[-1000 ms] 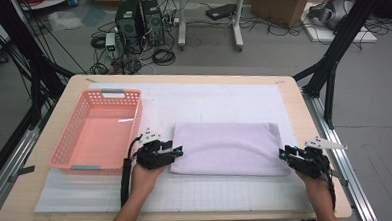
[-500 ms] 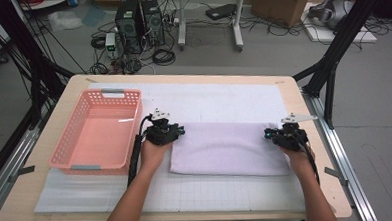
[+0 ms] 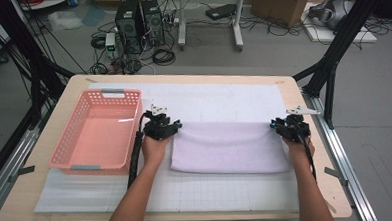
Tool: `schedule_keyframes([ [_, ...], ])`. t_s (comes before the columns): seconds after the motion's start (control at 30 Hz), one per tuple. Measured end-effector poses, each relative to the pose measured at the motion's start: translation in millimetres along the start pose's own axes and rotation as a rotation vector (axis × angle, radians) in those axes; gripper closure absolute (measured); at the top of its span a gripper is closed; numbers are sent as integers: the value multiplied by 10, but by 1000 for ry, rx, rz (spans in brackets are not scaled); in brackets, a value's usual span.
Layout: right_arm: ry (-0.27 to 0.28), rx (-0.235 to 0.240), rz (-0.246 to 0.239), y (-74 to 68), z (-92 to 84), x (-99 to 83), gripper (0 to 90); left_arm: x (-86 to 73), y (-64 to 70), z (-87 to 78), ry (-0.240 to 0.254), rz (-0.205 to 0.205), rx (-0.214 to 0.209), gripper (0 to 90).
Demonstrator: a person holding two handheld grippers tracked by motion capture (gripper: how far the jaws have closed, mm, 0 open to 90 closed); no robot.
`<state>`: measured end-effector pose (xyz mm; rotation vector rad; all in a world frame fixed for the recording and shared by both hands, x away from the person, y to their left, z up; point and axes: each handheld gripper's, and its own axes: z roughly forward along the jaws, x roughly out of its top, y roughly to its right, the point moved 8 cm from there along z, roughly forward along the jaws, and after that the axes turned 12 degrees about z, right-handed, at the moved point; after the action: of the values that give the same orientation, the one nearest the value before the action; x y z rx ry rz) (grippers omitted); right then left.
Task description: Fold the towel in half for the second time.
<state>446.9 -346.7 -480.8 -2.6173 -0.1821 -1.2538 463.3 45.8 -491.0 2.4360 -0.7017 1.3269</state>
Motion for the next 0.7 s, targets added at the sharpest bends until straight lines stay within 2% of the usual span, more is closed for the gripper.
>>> schedule_keyframes([
  [0.07, -32, 1, 4, 23, 28, -27, 626, -49, 29, 43, -31, 5, -32, 535],
  [0.1, -41, 1, 7, 24, 52, -42, 623, -38, 57, 41, -23, 29, -44, 575],
  [0.13, -59, 14, 9, 16, 94, -69, 648, -36, 86, 40, -22, 48, -61, 679],
  [0.17, -77, 20, 2, 8, 128, -96, 728, -33, 95, 36, -22, 61, -58, 790],
  [0.2, -78, 42, 1, -11, 132, -98, 826, -18, 87, 22, -17, 45, -47, 833],
  [0.23, -72, 36, 1, -28, 126, -86, 845, -2, 74, 7, -7, 21, -44, 847],
  [0.27, -58, 28, -3, -33, 116, -73, 852, 29, 53, -19, 16, -9, -34, 850],
  [0.3, -37, 28, 18, -29, 98, -52, 856, 70, 41, -43, 47, -28, -28, 851],
  [0.37, 6, 39, 80, 11, 67, -9, 855, 133, 20, -78, 88, -22, 1, 851],
  [0.4, 26, 35, 109, 30, 60, 8, 854, 141, 13, -75, 95, -16, 10, 851],
  [0.47, 57, 15, 122, 31, 67, 33, 848, 131, 3, -52, 94, -11, 31, 848],
  [0.5, 75, -2, 121, 14, 91, 43, 833, 115, -5, -30, 86, -8, 46, 839],
  [0.53, 70, -29, 98, 9, 128, 29, 782, 98, -18, -13, 75, -11, 64, 800],
  [0.57, 50, -59, 77, 15, 163, 2, 713, 92, -32, -12, 73, -19, 64, 718],
  [0.6, 37, -67, 77, 25, 177, -16, 647, 91, -30, -24, 78, -28, 43, 640],
  [0.67, 37, -44, 106, 34, 141, -12, 651, 91, -13, -61, 75, 7, 16, 589],
  [0.7, 40, -42, 89, 39, 106, -2, 658, 91, 13, -89, 72, 29, -4, 588],
])
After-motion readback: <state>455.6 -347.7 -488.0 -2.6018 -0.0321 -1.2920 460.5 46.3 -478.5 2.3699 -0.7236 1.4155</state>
